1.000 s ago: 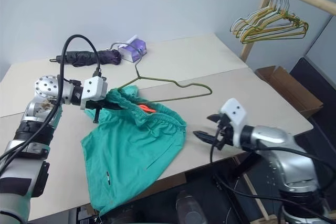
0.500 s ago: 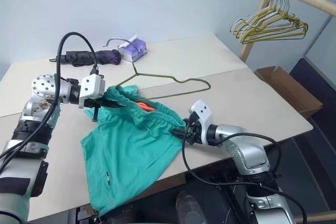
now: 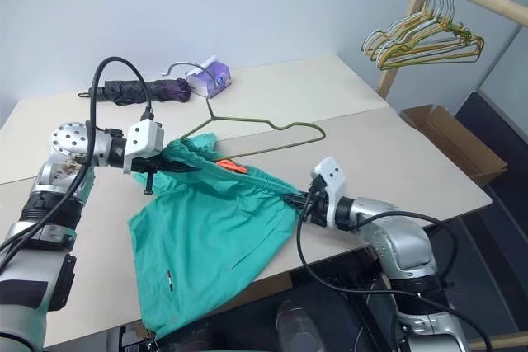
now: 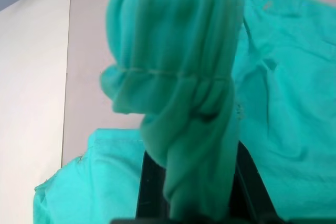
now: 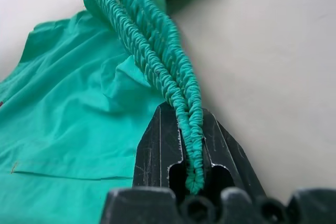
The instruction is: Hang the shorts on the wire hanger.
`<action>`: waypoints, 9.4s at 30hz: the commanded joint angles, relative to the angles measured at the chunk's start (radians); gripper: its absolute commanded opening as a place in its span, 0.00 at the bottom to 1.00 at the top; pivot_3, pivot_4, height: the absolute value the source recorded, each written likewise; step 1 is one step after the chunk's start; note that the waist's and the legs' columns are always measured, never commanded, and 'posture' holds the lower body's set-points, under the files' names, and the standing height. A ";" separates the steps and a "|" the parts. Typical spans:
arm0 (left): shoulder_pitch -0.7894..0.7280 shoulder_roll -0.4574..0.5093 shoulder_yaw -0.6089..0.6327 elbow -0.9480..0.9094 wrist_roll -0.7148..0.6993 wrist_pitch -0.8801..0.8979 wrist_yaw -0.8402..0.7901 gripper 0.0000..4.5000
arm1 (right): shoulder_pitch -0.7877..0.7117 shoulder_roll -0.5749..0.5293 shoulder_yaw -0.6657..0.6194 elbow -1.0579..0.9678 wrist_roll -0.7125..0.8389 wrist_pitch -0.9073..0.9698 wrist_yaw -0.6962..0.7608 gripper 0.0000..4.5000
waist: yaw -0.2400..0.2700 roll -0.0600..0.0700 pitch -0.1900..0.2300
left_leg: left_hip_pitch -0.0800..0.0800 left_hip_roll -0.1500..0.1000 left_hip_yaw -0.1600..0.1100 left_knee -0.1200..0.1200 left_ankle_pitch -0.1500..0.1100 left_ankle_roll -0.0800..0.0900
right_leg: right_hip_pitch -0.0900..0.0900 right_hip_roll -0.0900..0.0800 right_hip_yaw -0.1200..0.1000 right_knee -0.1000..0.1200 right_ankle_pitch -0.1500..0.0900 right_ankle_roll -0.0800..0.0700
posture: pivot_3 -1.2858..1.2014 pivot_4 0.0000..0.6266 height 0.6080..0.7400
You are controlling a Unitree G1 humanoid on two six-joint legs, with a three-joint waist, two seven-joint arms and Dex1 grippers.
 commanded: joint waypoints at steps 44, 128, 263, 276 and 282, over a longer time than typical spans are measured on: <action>-0.176 0.346 -0.244 0.406 0.187 -0.268 -0.048 0.00 | -0.120 -0.521 0.128 0.230 -0.070 -0.383 0.418 0.00 | 0.087 0.000 0.001 | 0.001 0.000 0.000 0.000 0.000 0.000 | 0.003 0.000 -0.001 -0.004 -0.001 0.000 | 0.46 0.02 1.00; -0.173 0.198 -0.205 0.242 0.008 -0.141 -0.126 0.00 | -0.213 -0.063 0.118 0.114 -0.040 0.006 0.071 0.85 | 0.017 0.000 0.001 | -0.004 0.000 0.000 0.000 0.000 0.000 | -0.005 0.000 0.000 0.001 -0.002 0.000 | 0.44 0.02 1.00; -0.119 -0.024 -0.085 0.108 0.161 -0.110 0.037 0.00 | -0.754 -0.241 0.450 0.158 -0.273 0.111 0.427 0.00 | 0.020 0.001 0.001 | -0.008 -0.001 -0.002 0.000 0.000 0.000 | -0.009 -0.001 -0.003 0.002 0.003 -0.007 | 0.45 0.02 1.00; -0.177 -0.003 0.036 0.221 0.096 -0.119 0.104 0.92 | -0.477 -0.327 0.213 -0.023 -0.115 0.355 0.343 0.00 | 0.022 0.001 0.001 | -0.009 -0.001 -0.004 0.001 0.000 0.000 | -0.008 -0.001 -0.004 0.002 0.002 -0.007 | 0.45 0.04 1.00; -0.205 -0.011 0.121 0.232 0.079 -0.080 0.309 0.99 | -0.270 -0.312 -0.022 -0.171 -0.038 0.546 0.186 0.00 | 0.027 0.001 0.001 | -0.009 -0.001 -0.004 0.002 0.000 0.000 | -0.008 -0.001 -0.004 0.002 -0.001 -0.001 | 0.45 0.08 1.00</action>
